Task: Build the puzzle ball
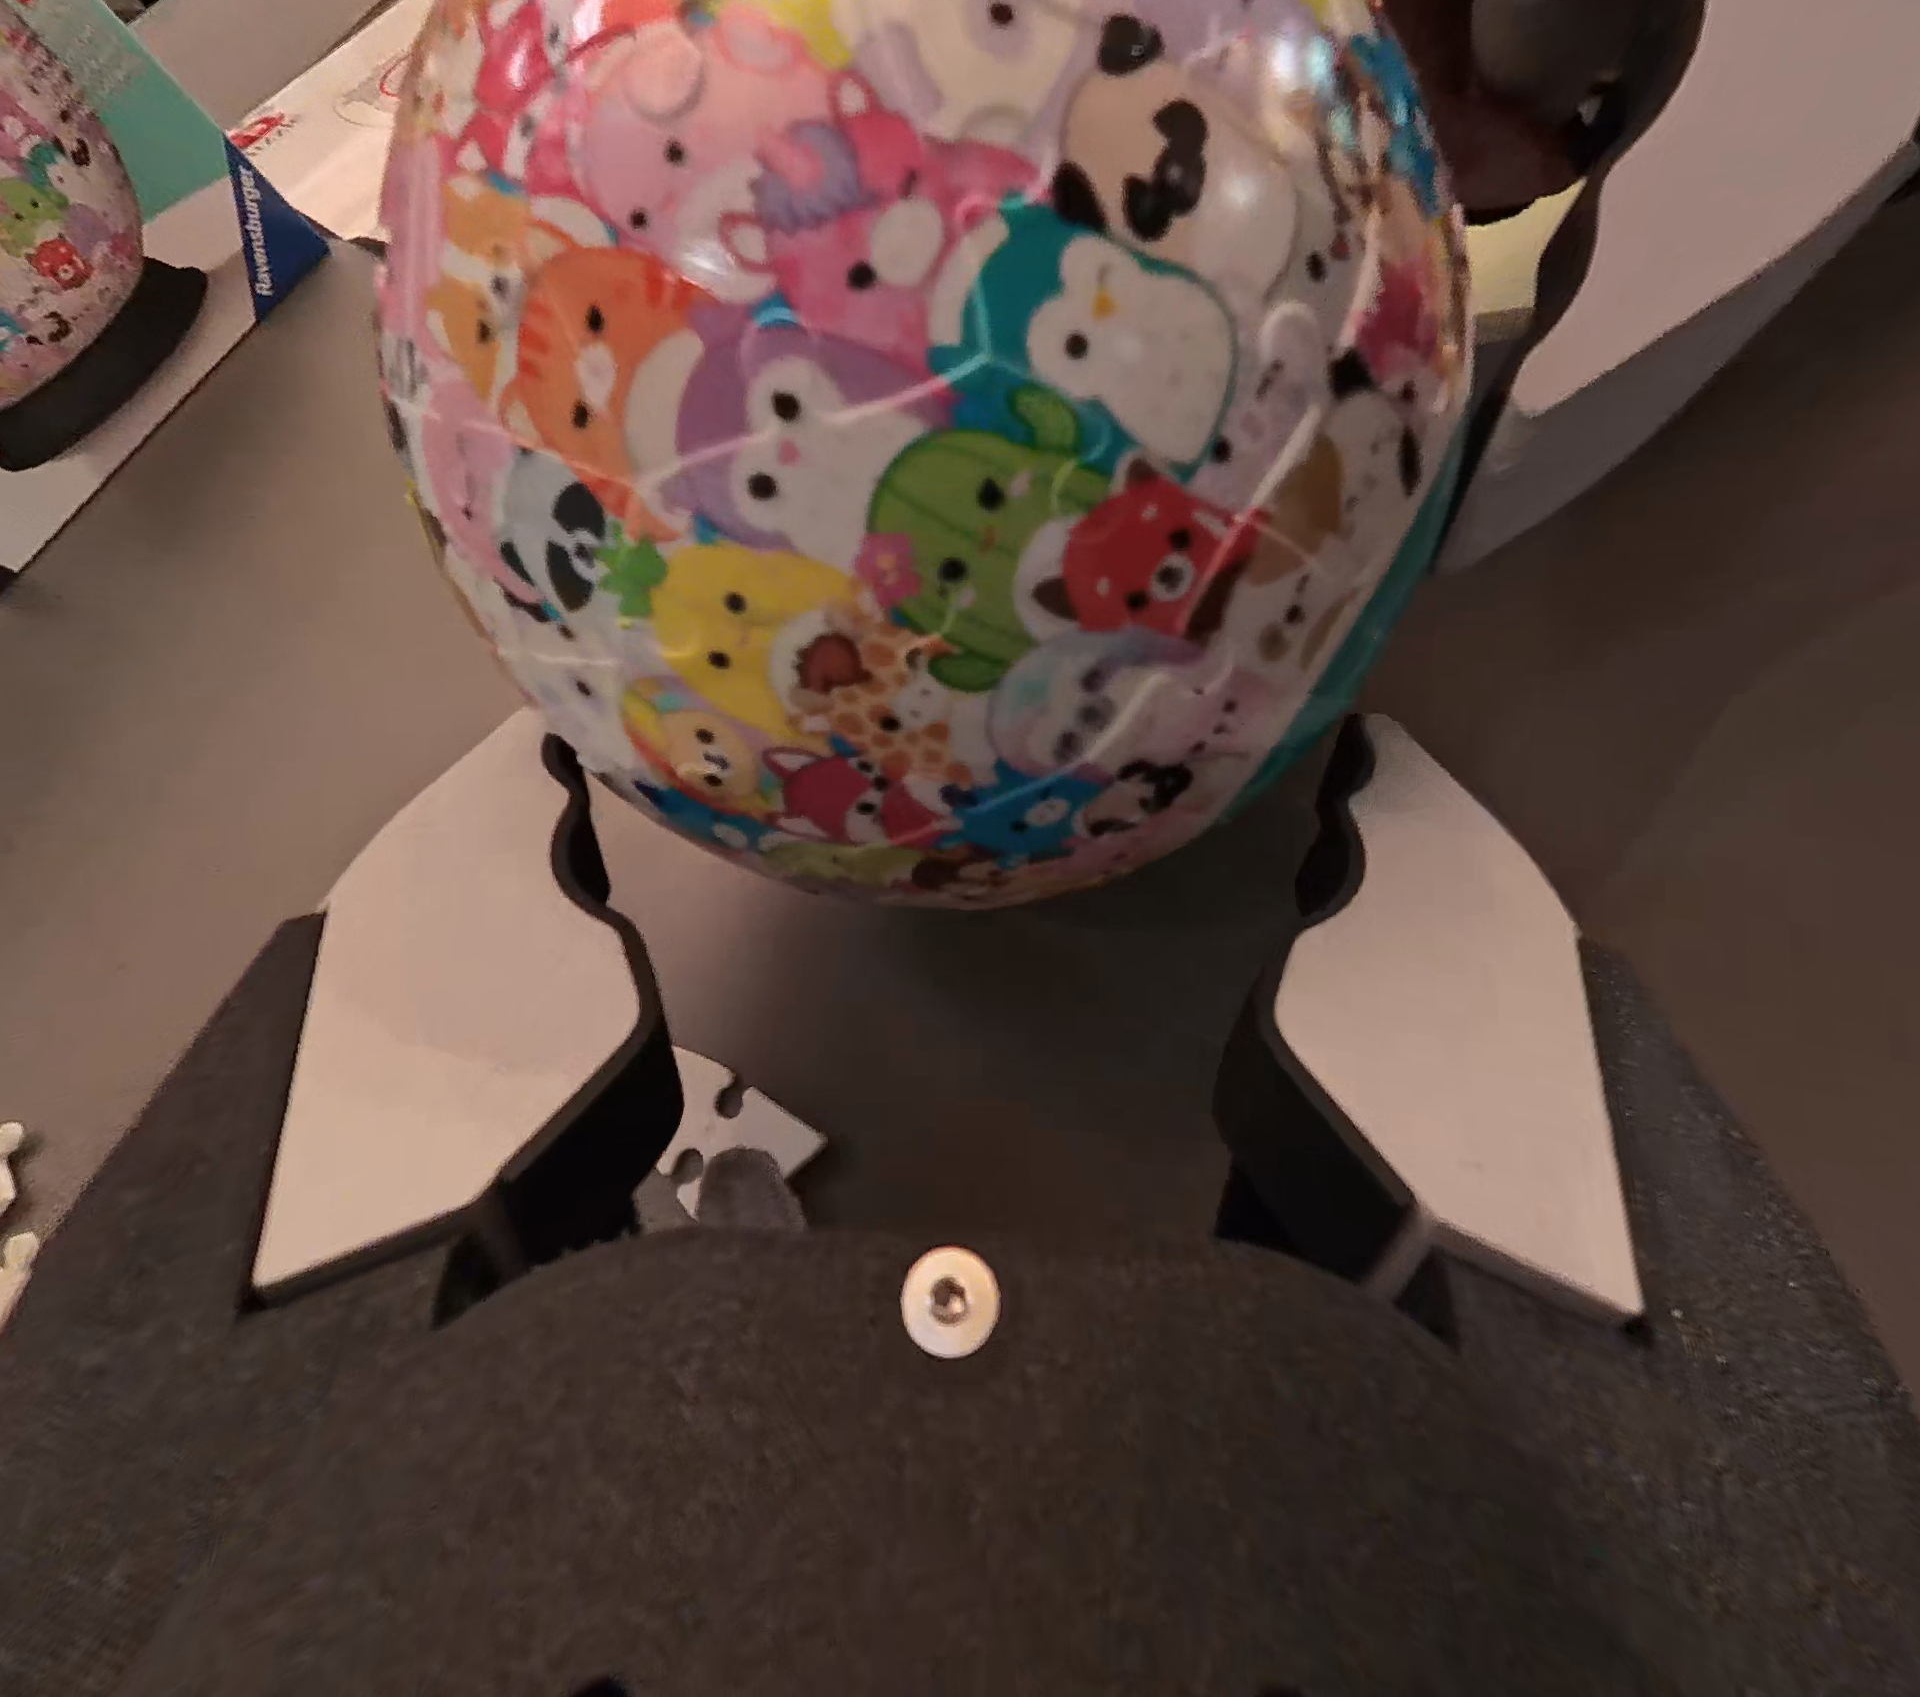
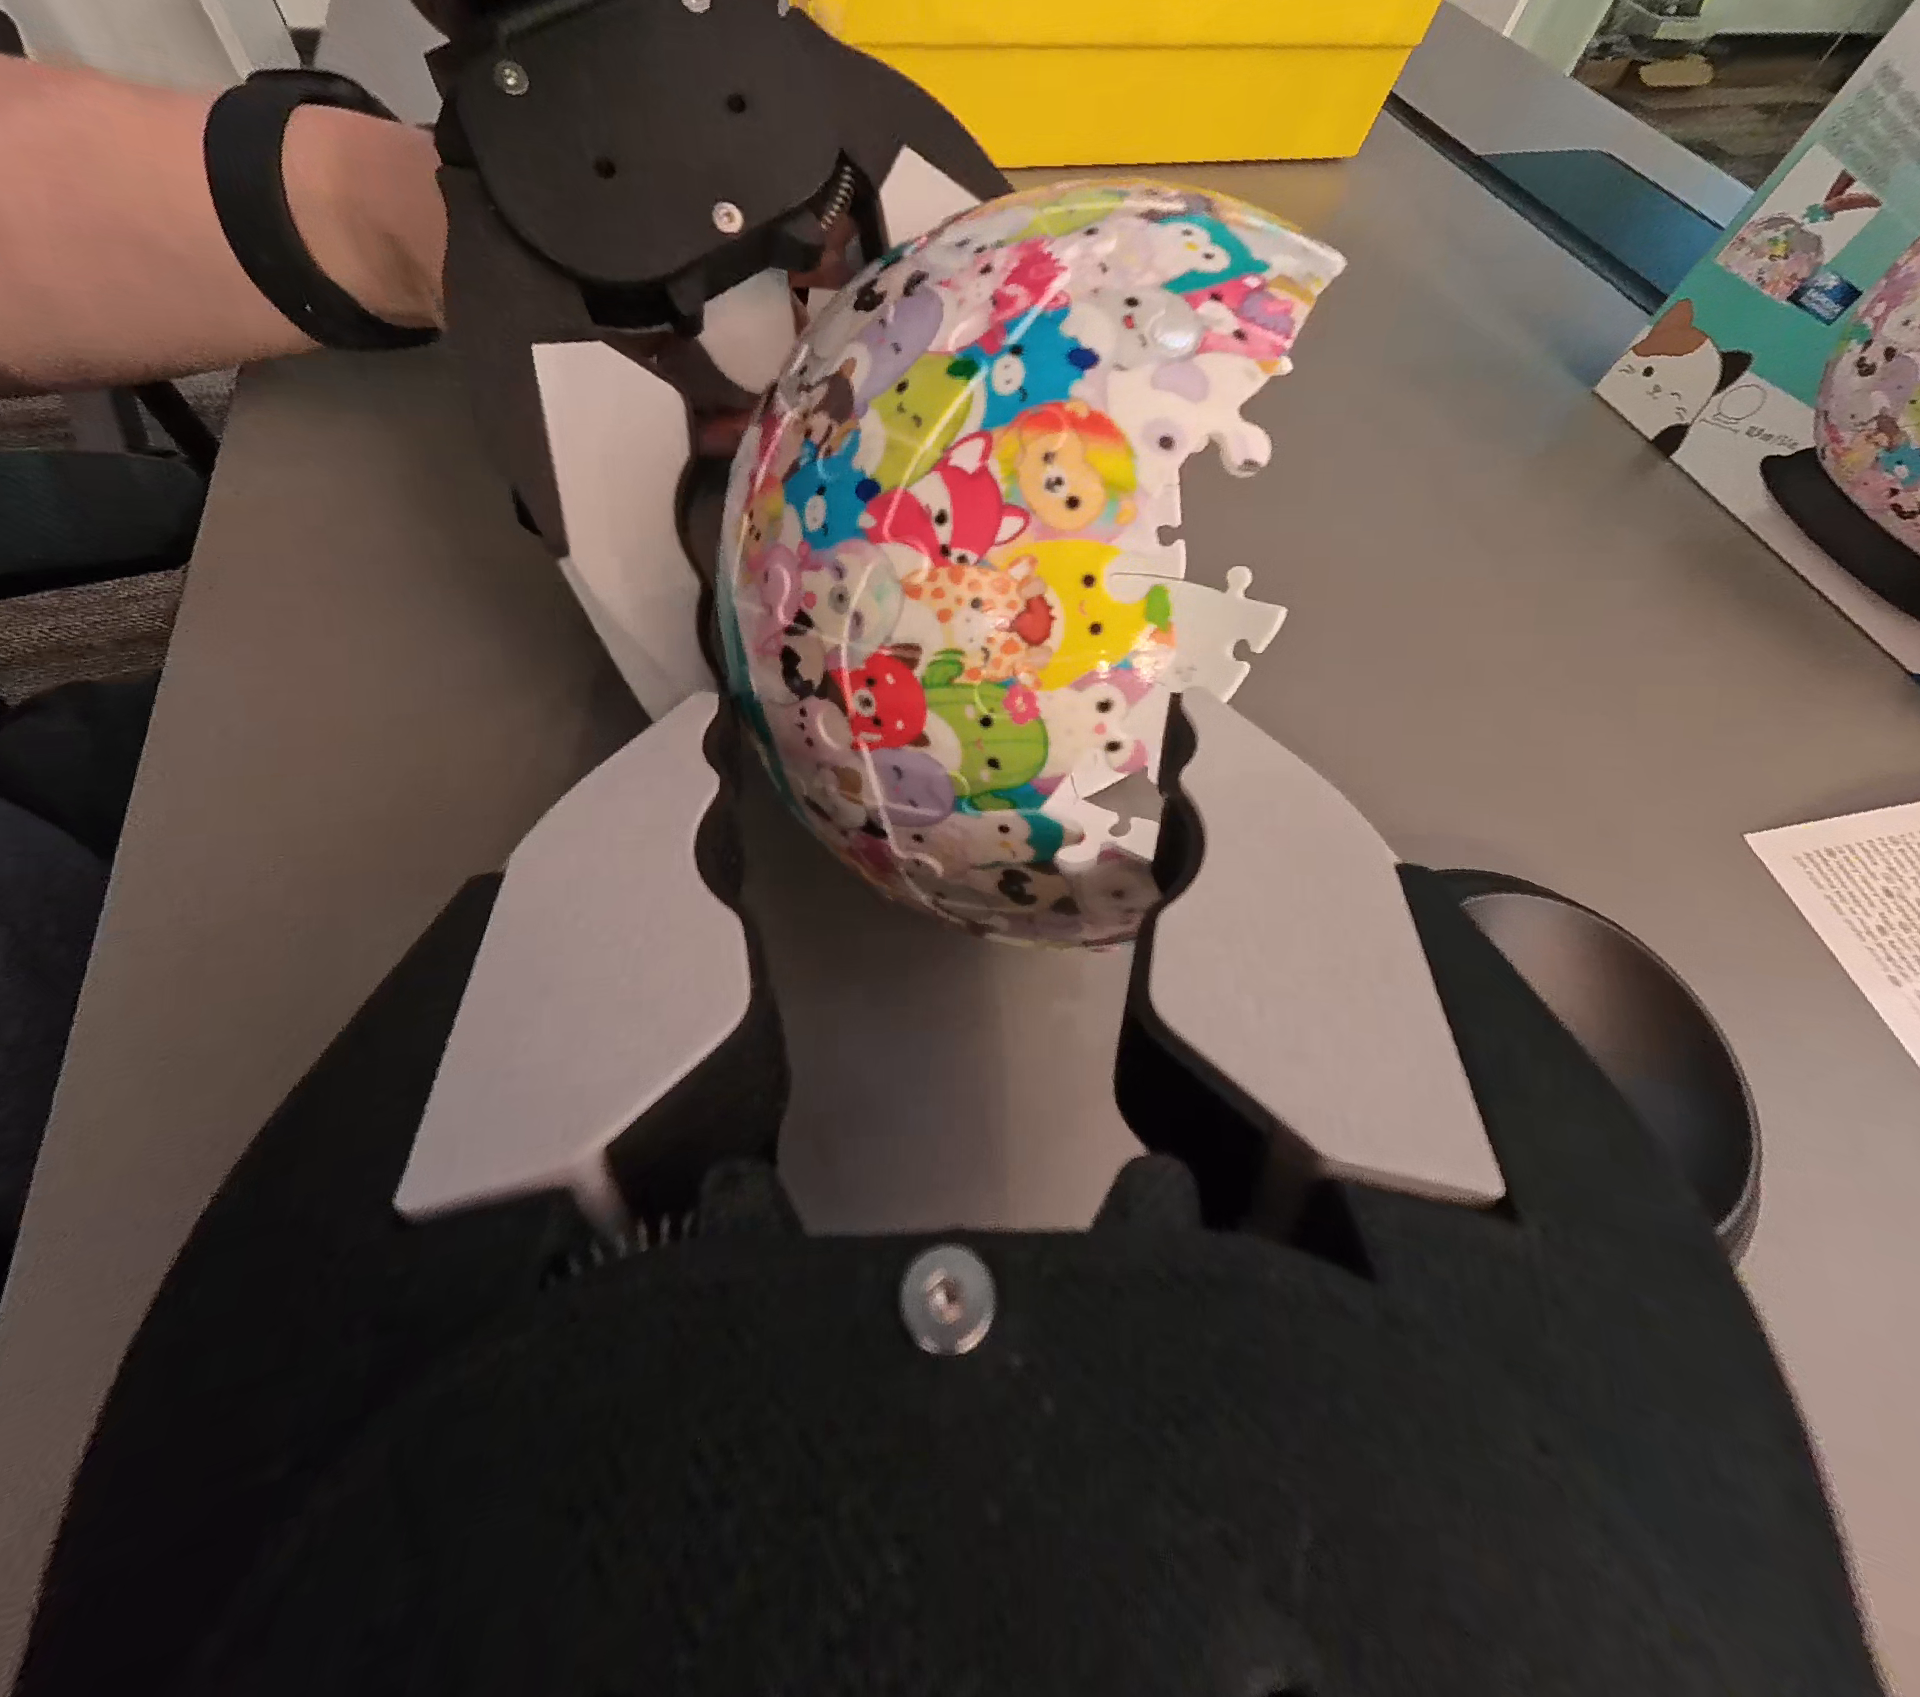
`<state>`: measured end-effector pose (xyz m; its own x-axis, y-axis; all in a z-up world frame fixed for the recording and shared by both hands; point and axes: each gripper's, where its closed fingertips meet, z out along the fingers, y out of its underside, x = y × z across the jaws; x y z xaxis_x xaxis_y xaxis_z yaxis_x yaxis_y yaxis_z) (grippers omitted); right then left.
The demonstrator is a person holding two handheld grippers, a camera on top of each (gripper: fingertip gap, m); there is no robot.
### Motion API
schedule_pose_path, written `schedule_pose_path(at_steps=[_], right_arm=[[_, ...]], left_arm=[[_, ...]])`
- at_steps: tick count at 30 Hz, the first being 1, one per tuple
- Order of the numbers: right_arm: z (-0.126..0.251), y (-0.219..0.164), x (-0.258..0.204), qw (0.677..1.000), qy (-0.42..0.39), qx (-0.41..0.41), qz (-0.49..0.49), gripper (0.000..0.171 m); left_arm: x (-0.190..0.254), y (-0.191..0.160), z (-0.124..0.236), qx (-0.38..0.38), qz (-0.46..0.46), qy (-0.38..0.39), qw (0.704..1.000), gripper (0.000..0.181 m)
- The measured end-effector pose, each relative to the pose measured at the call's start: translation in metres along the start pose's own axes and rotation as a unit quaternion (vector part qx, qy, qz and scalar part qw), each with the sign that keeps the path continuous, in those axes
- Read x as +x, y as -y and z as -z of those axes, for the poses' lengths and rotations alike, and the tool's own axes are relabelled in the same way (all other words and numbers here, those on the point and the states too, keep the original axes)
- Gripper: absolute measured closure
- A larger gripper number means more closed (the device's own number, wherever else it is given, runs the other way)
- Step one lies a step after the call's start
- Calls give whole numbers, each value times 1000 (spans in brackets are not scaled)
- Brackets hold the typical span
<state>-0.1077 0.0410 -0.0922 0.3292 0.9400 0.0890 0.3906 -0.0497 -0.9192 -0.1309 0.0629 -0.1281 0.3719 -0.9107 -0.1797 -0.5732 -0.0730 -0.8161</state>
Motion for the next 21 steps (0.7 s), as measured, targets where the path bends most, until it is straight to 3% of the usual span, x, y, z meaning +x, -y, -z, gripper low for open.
schedule_pose_path(at_steps=[21], right_arm=[[7,13,-11,997,53,39,-44,94]], left_arm=[[2,-3,10,12,-8,20,1000,59]])
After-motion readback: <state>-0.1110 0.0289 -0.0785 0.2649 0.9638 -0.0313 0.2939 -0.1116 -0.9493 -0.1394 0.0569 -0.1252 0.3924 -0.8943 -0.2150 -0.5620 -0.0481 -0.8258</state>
